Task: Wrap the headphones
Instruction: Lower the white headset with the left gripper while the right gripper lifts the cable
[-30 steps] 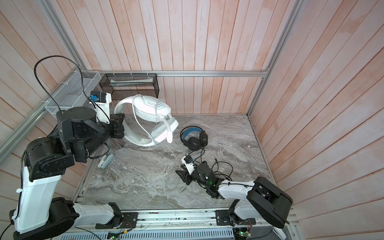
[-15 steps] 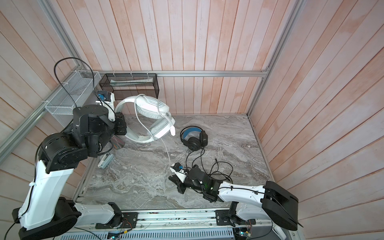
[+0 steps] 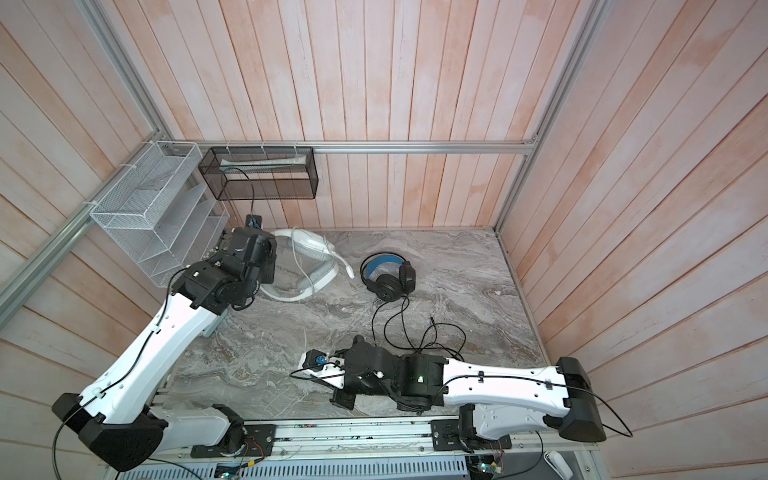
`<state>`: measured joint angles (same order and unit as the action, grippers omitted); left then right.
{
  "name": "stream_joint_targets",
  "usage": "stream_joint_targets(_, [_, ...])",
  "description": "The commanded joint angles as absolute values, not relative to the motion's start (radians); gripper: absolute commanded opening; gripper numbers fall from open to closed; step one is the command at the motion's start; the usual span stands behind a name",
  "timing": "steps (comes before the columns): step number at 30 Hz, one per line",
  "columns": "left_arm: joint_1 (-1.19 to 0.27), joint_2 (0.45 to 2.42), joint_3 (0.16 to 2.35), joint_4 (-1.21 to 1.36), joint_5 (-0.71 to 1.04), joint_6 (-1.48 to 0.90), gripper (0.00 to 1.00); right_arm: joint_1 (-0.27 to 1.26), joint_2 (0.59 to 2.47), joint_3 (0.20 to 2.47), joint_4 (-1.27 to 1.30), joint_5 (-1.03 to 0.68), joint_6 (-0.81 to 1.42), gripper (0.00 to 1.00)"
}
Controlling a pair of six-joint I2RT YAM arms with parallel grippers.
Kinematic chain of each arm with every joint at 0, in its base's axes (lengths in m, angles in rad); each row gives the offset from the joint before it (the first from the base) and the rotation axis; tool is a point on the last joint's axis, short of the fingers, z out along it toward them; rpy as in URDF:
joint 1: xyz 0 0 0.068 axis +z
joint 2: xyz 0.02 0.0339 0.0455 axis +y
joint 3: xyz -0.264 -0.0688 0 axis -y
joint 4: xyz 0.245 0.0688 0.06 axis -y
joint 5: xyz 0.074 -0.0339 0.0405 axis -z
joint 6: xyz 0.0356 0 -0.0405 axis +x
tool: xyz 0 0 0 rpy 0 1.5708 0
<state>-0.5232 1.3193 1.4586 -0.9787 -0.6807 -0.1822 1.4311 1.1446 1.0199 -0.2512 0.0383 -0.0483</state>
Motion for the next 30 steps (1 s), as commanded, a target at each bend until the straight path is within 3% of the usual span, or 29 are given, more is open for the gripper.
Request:
stream_joint_targets(1, [-0.545, 1.271, 1.351, -0.845, -0.71, -0.191, 0.0, 1.439, 1.117, 1.123, -0.495, 0.156, -0.145, 0.0])
stream_joint_targets(9, [-0.751, 1.23, 1.091, -0.754, -0.868, -0.133, 0.0, 1.438, 1.066, 1.247, -0.595, 0.275, -0.236, 0.0])
stream_joint_targets(16, [-0.825, 1.148, 0.972, -0.69, -0.9, -0.083, 0.0, 1.431, 1.022, 1.247, -0.63, 0.363, -0.282, 0.0])
stream_joint_targets(30, [-1.022, 0.984, 0.802, -0.533, -0.914, 0.02, 0.0, 1.21, 1.055, 1.24, -0.435, 0.261, -0.342, 0.0])
